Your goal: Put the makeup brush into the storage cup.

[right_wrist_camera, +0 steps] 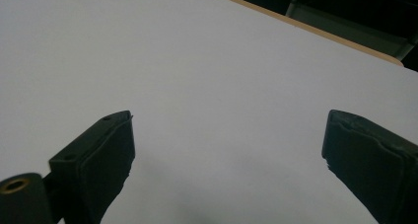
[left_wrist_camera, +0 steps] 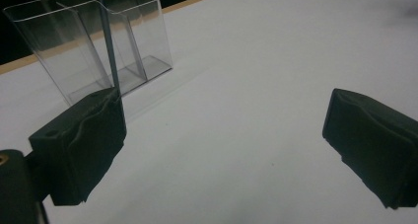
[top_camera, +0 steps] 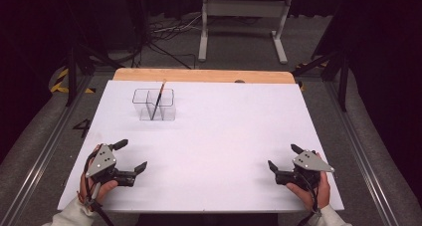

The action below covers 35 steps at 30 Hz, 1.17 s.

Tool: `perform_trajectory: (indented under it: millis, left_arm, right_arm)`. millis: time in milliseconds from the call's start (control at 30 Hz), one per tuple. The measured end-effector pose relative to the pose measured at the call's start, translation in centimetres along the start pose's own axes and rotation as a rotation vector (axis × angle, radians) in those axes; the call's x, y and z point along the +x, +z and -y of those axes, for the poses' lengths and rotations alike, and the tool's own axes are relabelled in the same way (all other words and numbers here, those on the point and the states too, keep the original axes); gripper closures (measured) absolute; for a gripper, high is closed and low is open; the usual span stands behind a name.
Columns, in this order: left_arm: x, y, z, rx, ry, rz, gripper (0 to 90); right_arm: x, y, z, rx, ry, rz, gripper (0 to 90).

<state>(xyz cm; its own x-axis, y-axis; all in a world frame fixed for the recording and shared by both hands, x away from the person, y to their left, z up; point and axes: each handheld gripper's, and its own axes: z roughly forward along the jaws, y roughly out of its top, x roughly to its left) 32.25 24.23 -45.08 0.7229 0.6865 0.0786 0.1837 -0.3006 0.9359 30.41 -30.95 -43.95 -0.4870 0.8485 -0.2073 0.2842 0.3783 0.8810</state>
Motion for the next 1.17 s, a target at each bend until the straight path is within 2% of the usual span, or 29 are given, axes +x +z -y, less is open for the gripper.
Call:
perform_trajectory:
  millis: [267, 867, 1167]
  left_arm:
    - [0.18, -0.28, -0.1, -0.015, -0.001, -0.01, 3.7]
    - [0.38, -0.01, 0.01, 0.014, -0.004, -0.009, 3.9]
    - [0.69, 0.06, -0.01, 0.006, -0.016, -0.008, 4.0]
  right_arm:
    - [0.15, 0.12, -0.06, 0.004, -0.009, -0.004, 6.6]
    - [-0.15, 0.11, 0.1, 0.007, 0.002, -0.004, 6.6]
    - [-0.27, 0.18, 0.19, 0.007, 0.016, -0.003, 6.6]
